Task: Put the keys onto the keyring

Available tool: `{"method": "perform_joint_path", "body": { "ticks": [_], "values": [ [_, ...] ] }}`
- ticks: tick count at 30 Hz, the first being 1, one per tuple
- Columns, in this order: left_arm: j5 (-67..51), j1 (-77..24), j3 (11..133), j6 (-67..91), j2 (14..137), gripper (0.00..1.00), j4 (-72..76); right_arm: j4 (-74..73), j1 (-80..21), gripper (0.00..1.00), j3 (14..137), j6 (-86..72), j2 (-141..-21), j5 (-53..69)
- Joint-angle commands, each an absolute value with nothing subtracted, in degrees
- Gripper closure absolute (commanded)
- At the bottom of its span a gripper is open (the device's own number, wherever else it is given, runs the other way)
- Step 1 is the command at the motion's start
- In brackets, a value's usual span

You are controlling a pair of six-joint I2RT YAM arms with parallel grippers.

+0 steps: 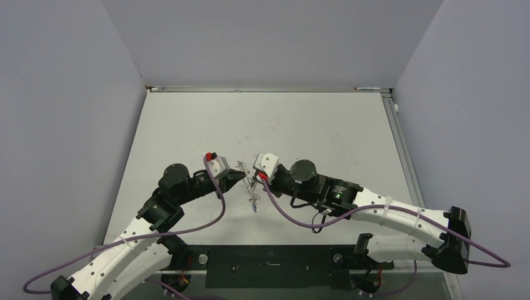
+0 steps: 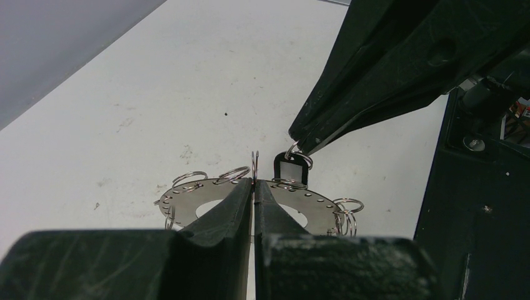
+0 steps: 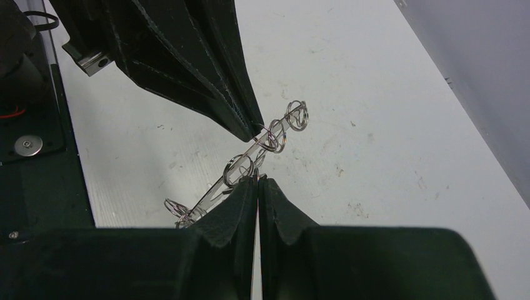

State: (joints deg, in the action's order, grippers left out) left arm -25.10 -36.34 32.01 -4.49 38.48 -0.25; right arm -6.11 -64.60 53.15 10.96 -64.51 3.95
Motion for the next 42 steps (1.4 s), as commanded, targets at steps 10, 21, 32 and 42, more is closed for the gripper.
{"method": "perform_joint_path", "body": {
  "ticks": [10,21,32,42],
  "values": [
    [-26.14,-36.83,35.42,-4.54,38.49,1.00,2.33,1.84,-64.86,0.95,52.74,12.30,-62.68,6.24],
    [-26.63,-37.18,35.42,-5.32,38.49,1.00,1.85,3.22,-64.78,0.95,52.56,12.08,-63.40,6.68],
    [-26.72,-37.27,35.47,-5.62,38.41,1.00,1.67,3.60,-64.78,0.95,52.56,11.71,-64.51,6.44],
    [-26.67,-37.44,35.51,-5.88,38.13,1.00,1.42,3.72,-64.48,0.95,51.53,10.70,-64.70,5.63]
  ]
}}
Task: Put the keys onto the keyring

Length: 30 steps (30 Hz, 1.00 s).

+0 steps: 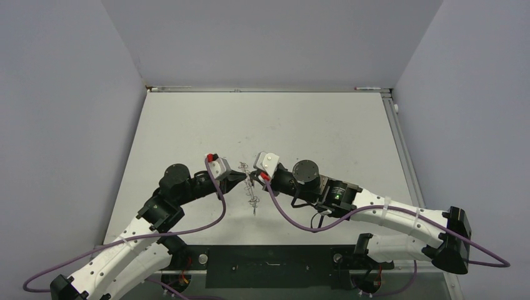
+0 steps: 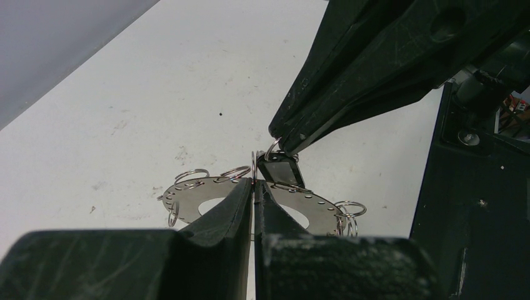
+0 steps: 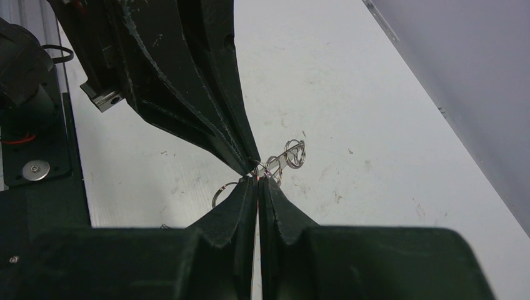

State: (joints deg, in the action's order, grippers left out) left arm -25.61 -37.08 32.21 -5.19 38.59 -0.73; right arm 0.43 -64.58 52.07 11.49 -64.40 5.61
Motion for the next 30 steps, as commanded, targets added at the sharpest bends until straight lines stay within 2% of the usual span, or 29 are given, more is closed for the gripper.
{"method": "perform_joint_path", "body": {
  "ticks": [1,30],
  "values": [
    [-26.61,-37.44,35.51,-5.89,38.14,1.00,1.41,3.76,-64.46,0.95,51.36,10.53,-64.65,5.63],
    [-27.25,-37.62,35.60,-6.06,38.05,1.00,1.09,5.54,-64.08,0.95,52.37,7.66,-65.86,4.55]
  ]
}}
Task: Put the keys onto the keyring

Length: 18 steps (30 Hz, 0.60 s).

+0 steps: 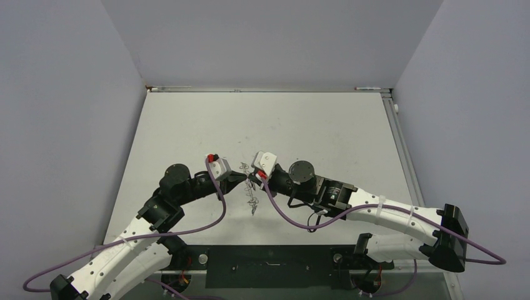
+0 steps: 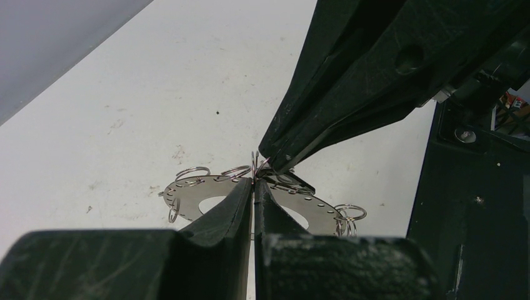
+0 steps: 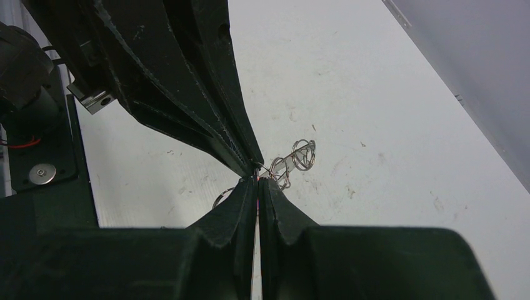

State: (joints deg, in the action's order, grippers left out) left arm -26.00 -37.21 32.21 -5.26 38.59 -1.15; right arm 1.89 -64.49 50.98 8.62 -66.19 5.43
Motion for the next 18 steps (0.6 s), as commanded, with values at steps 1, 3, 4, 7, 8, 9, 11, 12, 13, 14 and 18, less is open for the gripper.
{"method": "perform_joint_path", "body": {
  "ticks": [1,3,4,7,8,9,11,12,13,14,18],
  "values": [
    [-27.25,-37.62,35.60,-6.11,38.01,1.00,1.06,5.54,-63.94,0.95,52.38,7.53,-65.79,4.48],
    [-27.25,-37.70,35.60,-6.15,37.98,1.00,1.05,5.62,-63.90,0.95,52.38,7.39,-65.68,4.36],
    [-27.25,-37.70,35.60,-6.15,37.96,1.00,0.98,5.62,-63.83,0.95,52.45,7.34,-65.59,4.37],
    [-27.25,-37.71,35.66,-6.24,38.02,1.00,0.92,5.53,-63.80,0.95,52.62,7.16,-65.24,4.20],
    [-27.25,-37.75,35.65,-6.24,38.01,1.00,0.84,5.50,-63.81,0.95,52.69,7.15,-65.09,4.07],
    [-27.25,-37.78,35.64,-6.24,38.04,1.00,0.87,5.46,-63.81,0.95,52.65,7.12,-64.98,3.99],
    [-27.25,-37.79,35.66,-6.24,38.04,1.00,0.88,5.41,-63.70,0.95,52.65,7.12,-64.83,3.45],
    [-27.25,-37.79,35.68,-6.24,37.98,1.00,0.88,5.44,-63.72,0.95,52.57,7.05,-64.72,3.29],
    [-27.25,-37.79,35.68,-6.28,37.98,1.00,0.86,5.56,-63.72,0.95,52.48,6.95,-64.69,3.03],
    [-27.25,-37.79,35.68,-6.32,37.97,1.00,0.88,5.54,-63.64,0.95,52.47,6.82,-64.67,2.99],
    [-27.33,-37.79,35.66,-6.33,38.12,1.00,0.79,5.97,-63.57,0.95,52.17,6.65,-64.22,3.01]
  ]
}}
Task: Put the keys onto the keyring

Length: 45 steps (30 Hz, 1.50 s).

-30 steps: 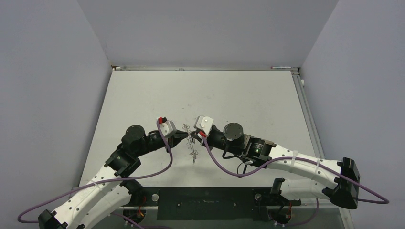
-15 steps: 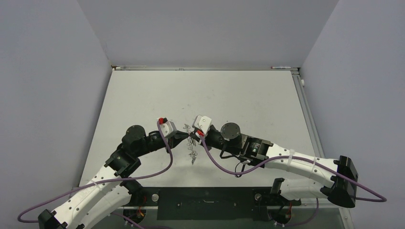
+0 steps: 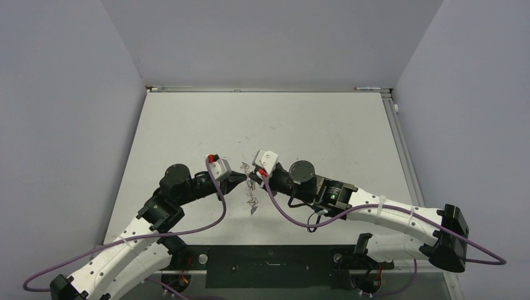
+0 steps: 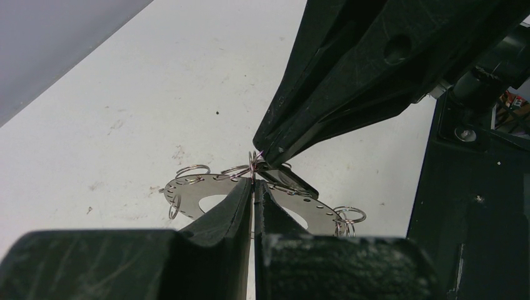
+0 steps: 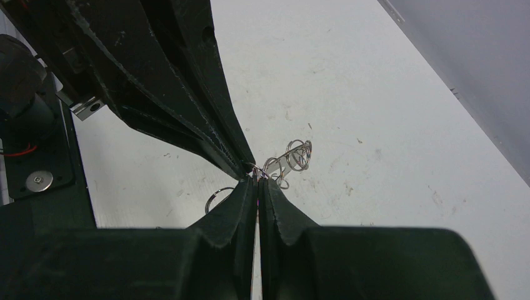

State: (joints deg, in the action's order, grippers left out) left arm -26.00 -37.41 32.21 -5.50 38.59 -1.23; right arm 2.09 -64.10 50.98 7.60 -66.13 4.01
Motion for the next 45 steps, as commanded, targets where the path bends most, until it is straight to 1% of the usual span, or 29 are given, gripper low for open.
{"method": "perform_joint_path", "body": {
  "ticks": [1,27,45],
  "values": [
    [-27.33,-37.79,35.66,-6.33,38.14,1.00,0.74,6.10,-63.50,0.95,52.13,6.60,-64.16,3.07],
    [-28.19,-38.31,35.86,-6.68,38.81,1.00,0.09,7.29,-62.01,0.95,51.99,4.03,-65.24,2.52],
    [-27.17,-38.45,35.86,-7.21,38.24,1.00,0.09,5.34,-61.27,0.95,52.41,3.32,-66.28,4.04]
  ]
}}
